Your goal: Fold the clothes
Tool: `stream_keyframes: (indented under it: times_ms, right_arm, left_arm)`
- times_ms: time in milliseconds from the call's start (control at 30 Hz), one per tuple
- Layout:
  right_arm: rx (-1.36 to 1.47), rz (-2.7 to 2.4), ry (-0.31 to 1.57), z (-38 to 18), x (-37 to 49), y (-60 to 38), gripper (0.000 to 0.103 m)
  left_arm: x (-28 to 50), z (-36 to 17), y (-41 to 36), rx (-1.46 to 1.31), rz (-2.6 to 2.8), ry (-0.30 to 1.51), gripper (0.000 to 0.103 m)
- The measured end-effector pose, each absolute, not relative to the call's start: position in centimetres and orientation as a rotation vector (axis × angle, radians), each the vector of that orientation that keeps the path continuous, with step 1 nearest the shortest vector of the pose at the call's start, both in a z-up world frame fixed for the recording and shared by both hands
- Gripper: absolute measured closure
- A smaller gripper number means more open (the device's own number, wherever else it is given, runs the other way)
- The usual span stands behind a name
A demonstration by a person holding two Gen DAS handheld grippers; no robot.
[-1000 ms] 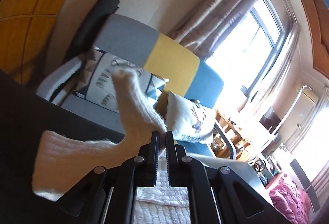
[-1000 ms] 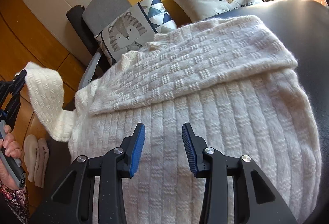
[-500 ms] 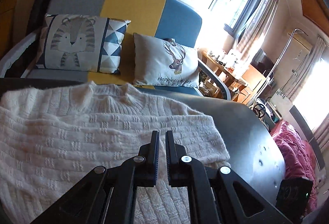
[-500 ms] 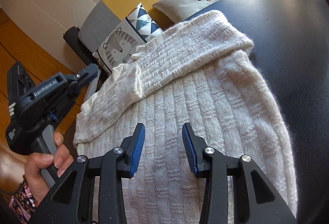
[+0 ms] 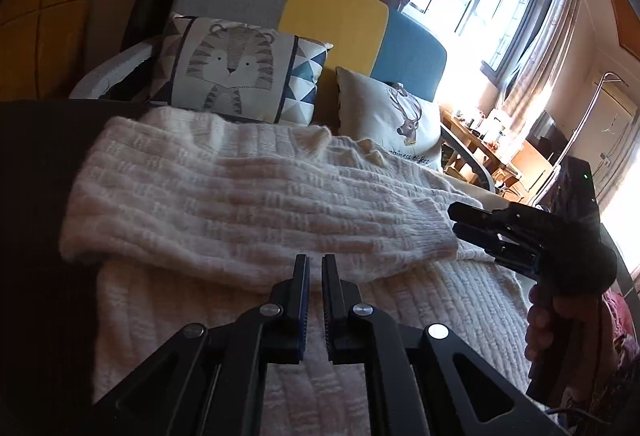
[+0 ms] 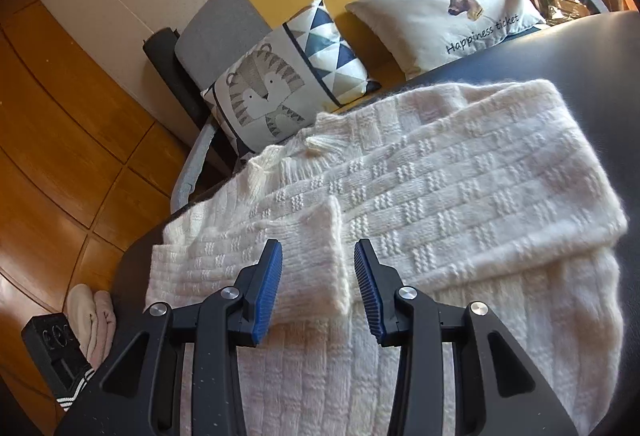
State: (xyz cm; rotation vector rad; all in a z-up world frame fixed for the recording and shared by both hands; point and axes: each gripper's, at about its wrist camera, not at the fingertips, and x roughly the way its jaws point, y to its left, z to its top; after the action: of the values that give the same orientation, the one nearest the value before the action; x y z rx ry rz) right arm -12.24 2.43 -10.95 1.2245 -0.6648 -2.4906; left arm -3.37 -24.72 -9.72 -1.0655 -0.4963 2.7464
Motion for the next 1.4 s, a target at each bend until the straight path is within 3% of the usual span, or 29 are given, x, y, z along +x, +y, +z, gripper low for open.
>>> stream_keyframes:
  times_ms: [100,133,167,233,633,800,1033,1400]
  right_arm:
    - [1.315,-2.482,-0.538,-11.8,-12.7,0.3,0.062]
    - [1.318,-2.501,-0.487,-11.8,-12.6,-0.4,0.069]
    - [1.315,-2.505,-0.459,-11.7,-12.5,-0.8,0.088]
    - [1.294,-2.514,-0.427,-11.1,-12.3,-1.5,0.091]
    - [1.003,-2.645,-0.450,-1.3,-13.3,-0.6,0.091]
    - [1.032,-2.688,-0.480,-2.0,-13.4,1.8,0.091]
    - [1.162,-2.689,-0.495,-5.5,-13.6,3.7,0.091]
    - [1.154,-2.761,-0.566,-6.0,-14.1,6.4,0.091]
  left_arm:
    - [-2.5,-10.6,-26.1,-1.067,2.738,-0.547,0.098]
    - [-2.3,-10.9,-26.6,-1.071,2.729,-0.583,0.098]
    - [-2.3,-11.2,-27.0,-1.077,2.722,-0.618,0.098]
    - [-2.3,-11.7,-27.7,-1.091,2.710,-0.682,0.098]
    - [-6.6,-11.5,-30.4,-1.164,2.784,-0.730,0.098]
    - [-8.4,-10.9,-32.5,-1.164,2.941,-0.688,0.098]
    - [-7.7,-12.8,-35.3,-1.182,2.948,-0.934,0.098]
    - [-7.1,-13.2,-35.3,-1.119,2.862,-1.028,0.095]
